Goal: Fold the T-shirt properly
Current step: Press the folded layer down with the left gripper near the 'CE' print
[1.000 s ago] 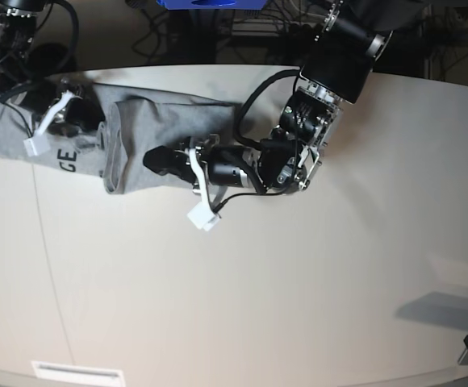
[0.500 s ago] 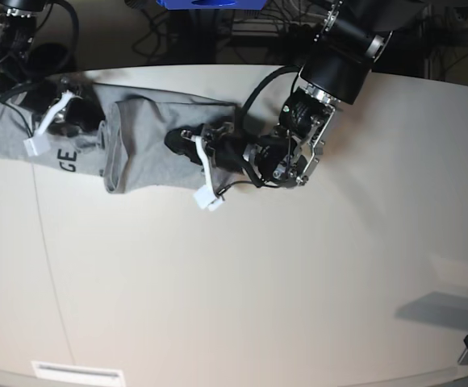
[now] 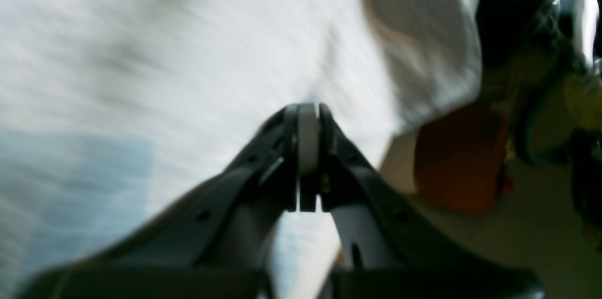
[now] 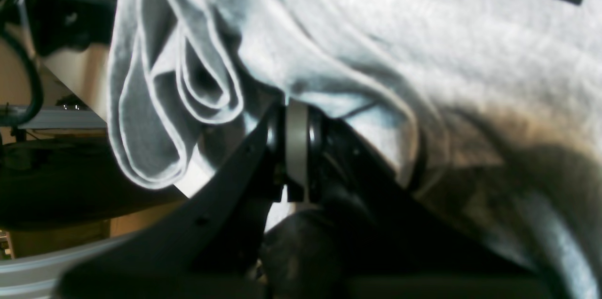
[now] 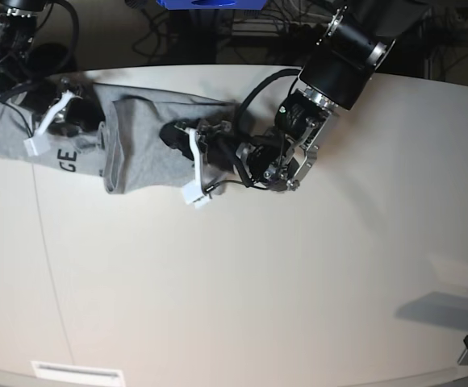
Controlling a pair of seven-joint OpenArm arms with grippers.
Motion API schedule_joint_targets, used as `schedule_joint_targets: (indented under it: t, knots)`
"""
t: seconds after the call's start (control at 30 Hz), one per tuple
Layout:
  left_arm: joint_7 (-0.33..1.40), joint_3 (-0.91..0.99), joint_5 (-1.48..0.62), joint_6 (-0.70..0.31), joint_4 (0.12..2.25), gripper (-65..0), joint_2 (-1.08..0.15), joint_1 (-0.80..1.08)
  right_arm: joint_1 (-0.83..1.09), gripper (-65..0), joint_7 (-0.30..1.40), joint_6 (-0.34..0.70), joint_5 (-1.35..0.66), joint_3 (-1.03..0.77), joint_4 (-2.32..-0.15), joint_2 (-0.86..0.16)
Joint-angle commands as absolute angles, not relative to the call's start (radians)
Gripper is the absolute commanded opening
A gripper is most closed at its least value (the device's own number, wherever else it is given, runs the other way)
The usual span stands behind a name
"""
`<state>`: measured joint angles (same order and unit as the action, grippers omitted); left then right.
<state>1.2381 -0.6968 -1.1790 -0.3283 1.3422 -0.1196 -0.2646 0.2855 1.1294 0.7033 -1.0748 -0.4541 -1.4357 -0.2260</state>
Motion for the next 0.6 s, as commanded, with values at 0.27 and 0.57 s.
schedule_joint_targets:
  t: [0.27,0.57]
  knots:
    - [1.218,-0.722,-1.130,-0.108,1.454,-65.0,-0.101,-0.320,0.288,-64.9,1.152,0.698,-1.047,-0.458,-1.442,-0.240]
    - [1.218,-0.863,-0.943,0.022,1.537,-65.0,-0.101,-0.331,0.288,-64.9,1.152,0.698,-1.047,-0.458,-1.442,-0.242]
